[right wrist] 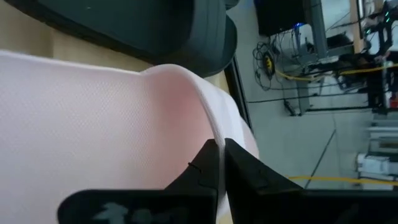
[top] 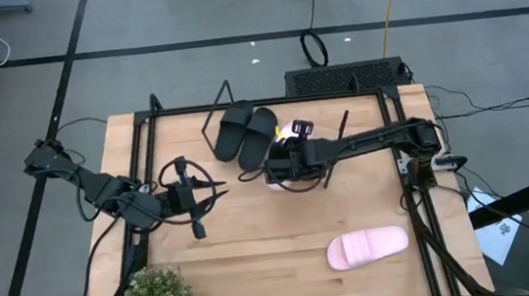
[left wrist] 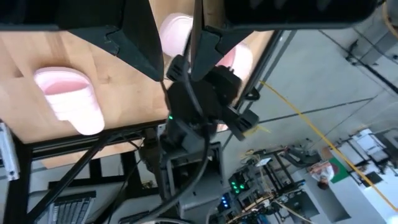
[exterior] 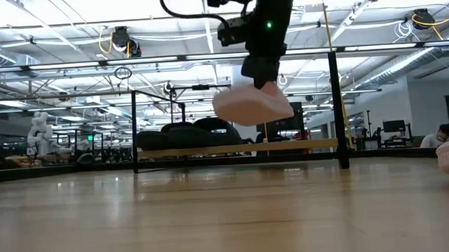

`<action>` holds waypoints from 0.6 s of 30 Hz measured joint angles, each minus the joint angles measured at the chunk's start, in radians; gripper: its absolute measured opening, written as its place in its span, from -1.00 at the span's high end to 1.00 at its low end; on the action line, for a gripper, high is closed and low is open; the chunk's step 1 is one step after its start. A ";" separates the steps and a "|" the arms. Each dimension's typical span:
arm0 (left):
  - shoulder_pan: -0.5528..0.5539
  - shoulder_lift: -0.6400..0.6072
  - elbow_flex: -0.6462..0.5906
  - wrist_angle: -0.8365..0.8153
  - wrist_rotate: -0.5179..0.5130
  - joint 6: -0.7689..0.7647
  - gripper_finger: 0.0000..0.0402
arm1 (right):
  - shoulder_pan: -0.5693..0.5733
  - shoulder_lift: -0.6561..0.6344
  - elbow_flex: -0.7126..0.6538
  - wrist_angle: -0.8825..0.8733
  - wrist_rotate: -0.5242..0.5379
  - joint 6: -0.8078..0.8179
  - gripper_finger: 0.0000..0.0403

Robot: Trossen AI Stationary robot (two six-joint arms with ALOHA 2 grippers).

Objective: Pick and place slides into the shelf
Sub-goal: Put the left pink slides on the shelf

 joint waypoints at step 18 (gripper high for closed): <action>-0.001 0.000 0.000 0.000 -0.037 0.040 0.57 | -0.081 0.000 -0.097 0.188 0.019 -0.130 1.00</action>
